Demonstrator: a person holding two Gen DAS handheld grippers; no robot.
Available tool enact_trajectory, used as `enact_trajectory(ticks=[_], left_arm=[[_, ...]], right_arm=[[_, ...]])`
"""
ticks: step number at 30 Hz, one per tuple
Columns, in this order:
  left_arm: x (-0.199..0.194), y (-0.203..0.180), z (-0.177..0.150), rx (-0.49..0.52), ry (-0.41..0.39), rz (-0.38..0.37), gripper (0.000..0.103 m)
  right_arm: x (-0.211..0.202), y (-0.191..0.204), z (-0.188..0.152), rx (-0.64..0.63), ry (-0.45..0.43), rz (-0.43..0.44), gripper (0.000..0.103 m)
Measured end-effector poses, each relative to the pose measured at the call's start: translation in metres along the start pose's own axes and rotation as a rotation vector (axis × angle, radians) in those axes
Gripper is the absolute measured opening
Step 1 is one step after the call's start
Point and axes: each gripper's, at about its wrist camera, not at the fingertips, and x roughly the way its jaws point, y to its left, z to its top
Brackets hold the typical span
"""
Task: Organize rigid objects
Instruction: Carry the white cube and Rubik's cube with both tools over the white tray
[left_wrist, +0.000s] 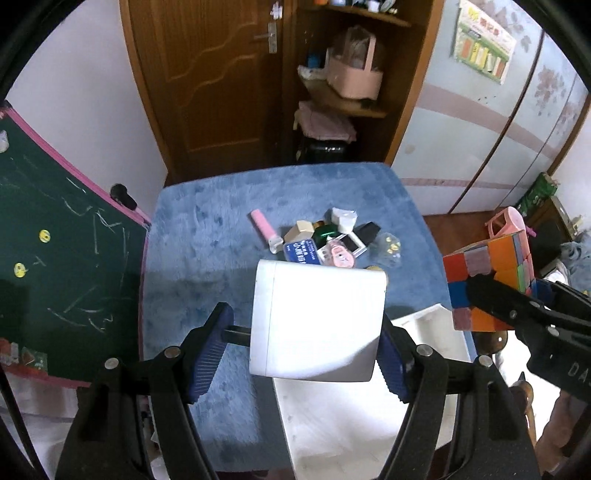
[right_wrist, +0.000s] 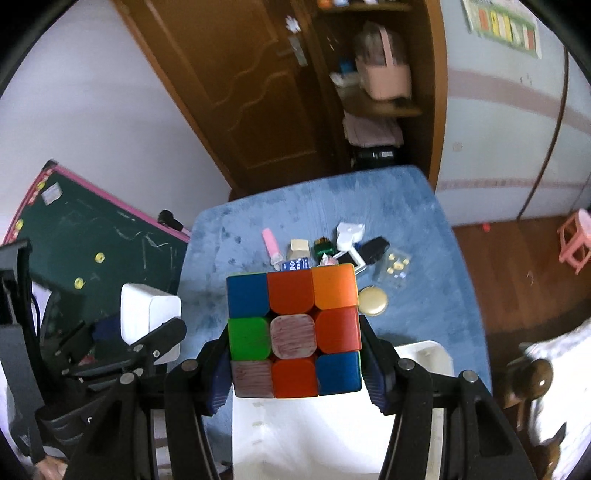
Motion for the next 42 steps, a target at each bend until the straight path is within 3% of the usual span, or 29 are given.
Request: enact_trajectory(ticks=[9,18,27,38,42], left_arm=[[-0.029,-0.028,-0.033,-0.013,-0.034,0.041,0.075],[-0.016,-0.052,-0.070,-0.031,-0.012,0.043,0.075],[0.019,-0.060,-0.101,-0.037,0.048,0.046,0.075],[0.079,-0.059,-0.133,-0.032,0.131,0.042,0.075],[0.100,-0.061,-0.145,-0.025,0.164,0.029,0.075]], right_arm=[[-0.049,-0.011,-0.038,-0.090,-0.037,-0.002,0.059],[-0.058,-0.028,-0.080,-0.140,-0.018,-0.027,0.059],[-0.030,-0.047,-0.113,-0.166,-0.009,-0.130,0.059],[0.053,-0.060,-0.155,-0.145,0.161,-0.153,0.059],[0.074,-0.064,-0.166,-0.170,0.171,-0.203,0.059]])
